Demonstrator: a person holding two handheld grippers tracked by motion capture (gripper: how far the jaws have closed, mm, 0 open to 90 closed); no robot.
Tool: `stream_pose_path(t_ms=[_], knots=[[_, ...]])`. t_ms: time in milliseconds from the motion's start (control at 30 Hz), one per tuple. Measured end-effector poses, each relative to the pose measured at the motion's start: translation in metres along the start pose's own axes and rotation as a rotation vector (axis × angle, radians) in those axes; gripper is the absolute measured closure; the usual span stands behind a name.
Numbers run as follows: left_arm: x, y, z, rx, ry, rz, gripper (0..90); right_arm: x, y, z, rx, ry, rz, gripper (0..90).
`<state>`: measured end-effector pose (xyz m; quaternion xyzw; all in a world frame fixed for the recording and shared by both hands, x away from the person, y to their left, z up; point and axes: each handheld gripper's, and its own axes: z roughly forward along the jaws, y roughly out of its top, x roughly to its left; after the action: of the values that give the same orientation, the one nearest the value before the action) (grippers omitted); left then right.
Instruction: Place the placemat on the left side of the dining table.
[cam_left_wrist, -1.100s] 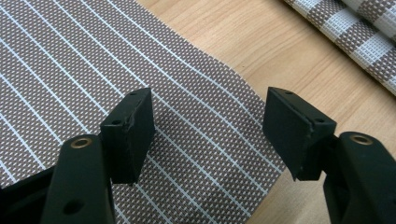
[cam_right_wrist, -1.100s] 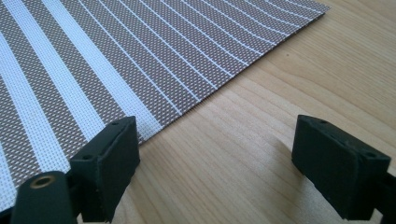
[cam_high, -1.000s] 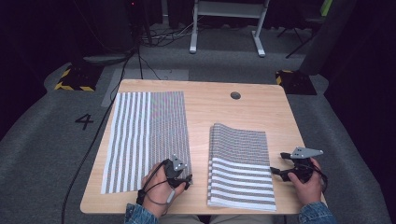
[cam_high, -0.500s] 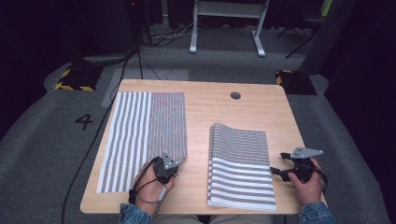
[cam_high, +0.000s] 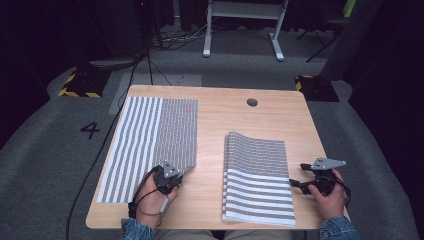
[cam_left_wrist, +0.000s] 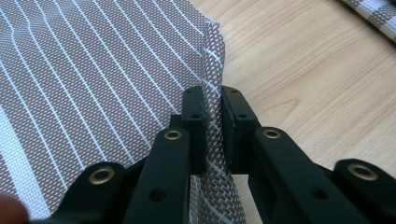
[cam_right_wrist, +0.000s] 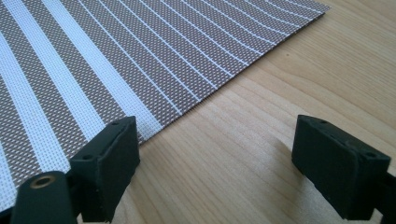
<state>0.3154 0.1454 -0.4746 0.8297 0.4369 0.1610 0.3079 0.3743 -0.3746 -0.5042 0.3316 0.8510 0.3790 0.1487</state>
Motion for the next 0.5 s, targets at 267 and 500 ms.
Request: stream_pose_path(t_ms=[267, 500], knots=[[0.0055, -0.0011, 0.002, 0.001, -0.002, -0.023, 80.5, 0.0, 0.0, 0.0, 0.0, 0.0, 0.0, 15.2], [0.0077, 0.0, 0.0046, 0.001, 0.008, -0.008, 79.8, 0.0, 0.0, 0.0, 0.0, 0.0, 0.0, 15.2]])
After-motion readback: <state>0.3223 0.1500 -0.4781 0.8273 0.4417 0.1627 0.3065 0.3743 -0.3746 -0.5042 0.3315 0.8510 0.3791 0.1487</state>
